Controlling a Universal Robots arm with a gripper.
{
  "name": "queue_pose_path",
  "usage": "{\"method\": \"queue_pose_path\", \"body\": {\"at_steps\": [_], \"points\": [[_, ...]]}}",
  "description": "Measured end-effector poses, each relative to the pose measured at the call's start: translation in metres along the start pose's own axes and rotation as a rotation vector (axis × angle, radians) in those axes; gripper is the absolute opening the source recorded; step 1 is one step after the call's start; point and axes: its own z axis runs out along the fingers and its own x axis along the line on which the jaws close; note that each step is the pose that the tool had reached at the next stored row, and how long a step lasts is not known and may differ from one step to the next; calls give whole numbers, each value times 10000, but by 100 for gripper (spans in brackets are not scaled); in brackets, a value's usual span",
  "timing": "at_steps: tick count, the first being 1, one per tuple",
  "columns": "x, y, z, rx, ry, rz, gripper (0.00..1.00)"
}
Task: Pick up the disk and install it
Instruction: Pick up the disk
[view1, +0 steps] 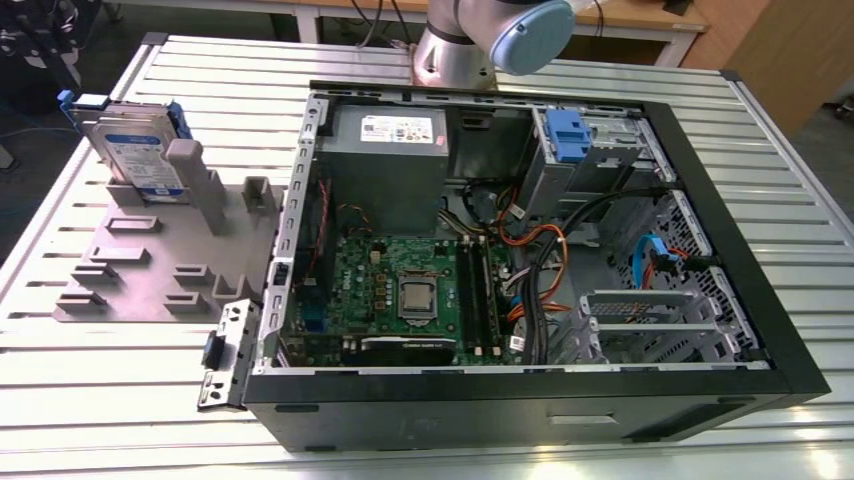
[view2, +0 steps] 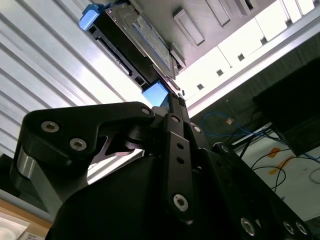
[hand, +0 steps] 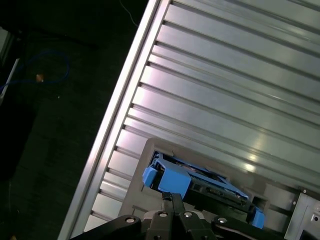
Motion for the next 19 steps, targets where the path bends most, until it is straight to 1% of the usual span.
{"method": "queue_pose_path", "body": {"at_steps": [19], "points": [[0, 0, 0, 3, 15, -361, 11]]}}
